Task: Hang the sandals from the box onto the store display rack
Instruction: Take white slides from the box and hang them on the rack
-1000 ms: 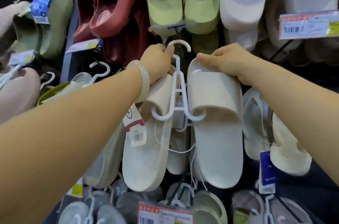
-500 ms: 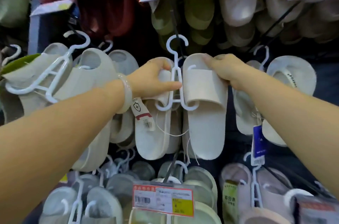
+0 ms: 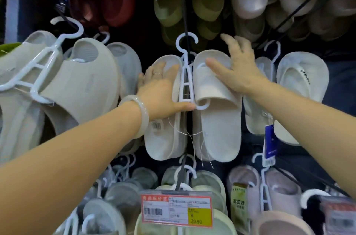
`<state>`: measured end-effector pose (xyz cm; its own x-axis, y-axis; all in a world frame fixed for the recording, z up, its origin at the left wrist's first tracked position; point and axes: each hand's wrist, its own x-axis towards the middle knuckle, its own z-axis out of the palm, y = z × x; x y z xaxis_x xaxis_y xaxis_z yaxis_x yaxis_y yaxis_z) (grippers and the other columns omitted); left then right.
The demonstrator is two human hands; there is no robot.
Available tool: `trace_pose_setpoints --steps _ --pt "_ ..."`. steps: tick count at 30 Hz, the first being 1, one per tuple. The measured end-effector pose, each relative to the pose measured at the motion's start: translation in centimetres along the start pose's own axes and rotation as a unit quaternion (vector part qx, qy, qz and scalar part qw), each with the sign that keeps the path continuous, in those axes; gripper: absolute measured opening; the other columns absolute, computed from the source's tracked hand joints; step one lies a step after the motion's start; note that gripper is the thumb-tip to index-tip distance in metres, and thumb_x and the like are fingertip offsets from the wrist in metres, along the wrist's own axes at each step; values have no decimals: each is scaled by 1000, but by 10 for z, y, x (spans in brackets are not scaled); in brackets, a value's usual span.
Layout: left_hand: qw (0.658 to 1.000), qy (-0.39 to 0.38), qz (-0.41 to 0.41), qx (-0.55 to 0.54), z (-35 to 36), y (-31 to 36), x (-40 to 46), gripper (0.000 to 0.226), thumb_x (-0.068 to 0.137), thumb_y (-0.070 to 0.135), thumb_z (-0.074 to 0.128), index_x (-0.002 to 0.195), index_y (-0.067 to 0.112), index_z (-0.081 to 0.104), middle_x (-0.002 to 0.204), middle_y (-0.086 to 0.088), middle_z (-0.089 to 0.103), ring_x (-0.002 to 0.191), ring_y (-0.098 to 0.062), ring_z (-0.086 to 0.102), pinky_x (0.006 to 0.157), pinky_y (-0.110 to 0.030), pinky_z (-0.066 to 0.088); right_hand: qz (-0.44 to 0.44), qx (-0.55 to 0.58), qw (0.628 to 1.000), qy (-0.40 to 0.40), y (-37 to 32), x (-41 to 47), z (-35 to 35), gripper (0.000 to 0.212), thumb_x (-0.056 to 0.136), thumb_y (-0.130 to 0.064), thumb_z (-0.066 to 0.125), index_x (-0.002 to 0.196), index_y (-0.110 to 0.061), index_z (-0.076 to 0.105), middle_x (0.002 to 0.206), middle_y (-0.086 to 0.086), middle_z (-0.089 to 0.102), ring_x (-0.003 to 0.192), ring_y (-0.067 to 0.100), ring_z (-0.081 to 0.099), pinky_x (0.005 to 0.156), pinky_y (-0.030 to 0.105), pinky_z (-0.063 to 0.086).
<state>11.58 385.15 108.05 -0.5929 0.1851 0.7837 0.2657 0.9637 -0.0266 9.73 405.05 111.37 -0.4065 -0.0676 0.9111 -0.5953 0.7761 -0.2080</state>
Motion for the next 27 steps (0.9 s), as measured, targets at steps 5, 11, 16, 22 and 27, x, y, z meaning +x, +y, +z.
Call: trace_pose_setpoints --steps 5,11,16,22,27 --pt "998 -11 26 58 6 -7 -13 115 62 65 70 147 32 0 157 -8 -3 145 -30 -8 117 -54 1 -110 -83 985 -101 -9 -22 -2 80 71 -69 55 138 -29 37 153 6 15 142 27 9 114 41 15" --pt "995 5 55 81 -6 -11 -7 100 67 41 75 145 25 14 148 -14 18 141 -35 8 116 -55 9 -98 -131 966 -202 -12 -34 -7 102 66 -57 71 146 -30 15 148 -1 20 136 24 18 111 39 22" --pt "995 -19 69 72 -5 -12 -2 93 73 33 68 146 28 10 149 -16 19 139 -38 17 117 -55 3 -71 -158 969 -179 -15 -40 -8 86 79 -11 62 147 -24 13 148 4 20 135 27 21 108 36 24" --pt "997 -3 64 35 -10 -10 -6 105 66 42 74 146 29 8 153 -13 14 142 -34 7 117 -54 1 -42 -179 967 -175 -18 -50 -9 87 80 -8 61 149 -22 9 157 7 2 146 24 -1 117 38 11" --pt "998 -1 63 -18 -16 12 -28 104 69 47 73 147 29 7 155 -13 4 143 -35 1 117 -53 3 -42 -202 963 -175 -25 -73 -15 86 82 -17 64 149 -22 10 158 7 -4 146 24 -9 117 37 8"
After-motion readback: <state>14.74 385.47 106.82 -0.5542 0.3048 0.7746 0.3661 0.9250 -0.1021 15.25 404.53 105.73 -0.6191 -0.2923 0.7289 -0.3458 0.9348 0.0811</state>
